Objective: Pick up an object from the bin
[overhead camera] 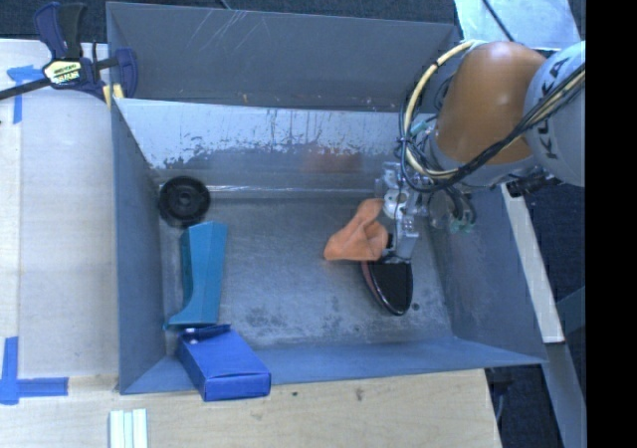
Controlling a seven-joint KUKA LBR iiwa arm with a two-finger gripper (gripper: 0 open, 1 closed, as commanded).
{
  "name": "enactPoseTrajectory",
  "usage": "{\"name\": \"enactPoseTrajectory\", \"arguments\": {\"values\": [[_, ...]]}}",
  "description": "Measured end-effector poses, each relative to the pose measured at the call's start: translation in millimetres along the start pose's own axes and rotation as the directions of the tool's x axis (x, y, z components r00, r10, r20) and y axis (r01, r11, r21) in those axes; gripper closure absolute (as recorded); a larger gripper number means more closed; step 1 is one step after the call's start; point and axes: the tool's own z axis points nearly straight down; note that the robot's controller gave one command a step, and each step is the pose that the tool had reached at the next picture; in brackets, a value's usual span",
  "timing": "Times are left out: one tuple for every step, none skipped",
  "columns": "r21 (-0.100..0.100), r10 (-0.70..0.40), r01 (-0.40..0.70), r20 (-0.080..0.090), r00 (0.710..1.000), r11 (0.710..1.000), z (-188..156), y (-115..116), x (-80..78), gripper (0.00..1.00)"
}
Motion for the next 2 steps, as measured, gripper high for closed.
{"name": "enactPoseTrajectory", "arguments": {"values": [[0.000,0.014,-0.014,-0.005,1.000,1.000,27.5,4.9,1.0,0.00],[0.002,0.319,-0.319,-0.007,0.948,0.948,2.4,13.7,17.5,0.00]]}}
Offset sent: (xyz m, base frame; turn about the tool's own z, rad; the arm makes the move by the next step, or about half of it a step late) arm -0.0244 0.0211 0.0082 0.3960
